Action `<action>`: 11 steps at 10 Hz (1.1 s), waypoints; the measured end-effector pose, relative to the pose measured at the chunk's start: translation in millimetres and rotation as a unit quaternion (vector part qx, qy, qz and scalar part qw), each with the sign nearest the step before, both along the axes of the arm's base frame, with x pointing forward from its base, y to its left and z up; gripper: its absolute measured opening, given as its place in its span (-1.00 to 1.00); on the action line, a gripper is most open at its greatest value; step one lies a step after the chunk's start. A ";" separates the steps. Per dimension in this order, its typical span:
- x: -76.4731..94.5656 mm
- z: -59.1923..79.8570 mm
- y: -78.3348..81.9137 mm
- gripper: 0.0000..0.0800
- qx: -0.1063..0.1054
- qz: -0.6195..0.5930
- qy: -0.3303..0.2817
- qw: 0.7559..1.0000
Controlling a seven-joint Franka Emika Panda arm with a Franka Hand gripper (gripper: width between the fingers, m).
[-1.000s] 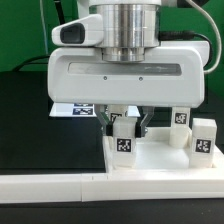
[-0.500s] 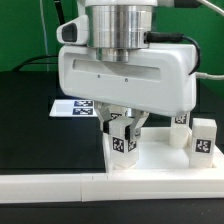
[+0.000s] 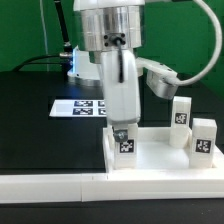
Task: Assemble square table
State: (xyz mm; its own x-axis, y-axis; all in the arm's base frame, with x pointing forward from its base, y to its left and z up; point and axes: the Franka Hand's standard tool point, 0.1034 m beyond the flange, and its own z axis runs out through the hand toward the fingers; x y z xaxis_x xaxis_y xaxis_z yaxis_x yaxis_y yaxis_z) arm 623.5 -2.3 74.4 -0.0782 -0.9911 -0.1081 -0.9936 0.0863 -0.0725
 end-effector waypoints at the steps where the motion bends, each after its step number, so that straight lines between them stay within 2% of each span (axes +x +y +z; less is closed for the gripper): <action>1: -0.2 -0.6 0.6 -0.19 0.001 -0.008 0.001 1.000; 3: -0.3 -0.9 1.2 0.51 -0.002 0.020 -0.001 1.000; 4: 0.9 -1.8 4.2 0.59 -0.022 0.118 -0.015 0.993; 5: 0.4 -3.5 6.9 0.59 -0.032 0.200 -0.022 0.979; 9: 0.4 -3.4 5.4 0.62 -0.046 0.334 -0.032 0.941; 10: 0.3 -2.2 9.6 0.62 -0.071 0.441 -0.026 0.894; 11: 1.0 -2.5 11.9 0.62 -0.085 0.522 -0.030 0.848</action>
Offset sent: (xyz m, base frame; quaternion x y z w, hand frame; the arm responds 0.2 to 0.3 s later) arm -0.0053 0.0072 -0.0035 0.0215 0.0549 -0.3393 0.9388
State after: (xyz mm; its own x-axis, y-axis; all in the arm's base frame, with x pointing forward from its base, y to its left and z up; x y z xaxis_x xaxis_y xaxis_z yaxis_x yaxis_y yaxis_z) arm 624.5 9.7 71.9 0.8522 -0.5186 0.0698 -0.5163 -0.8550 -0.0491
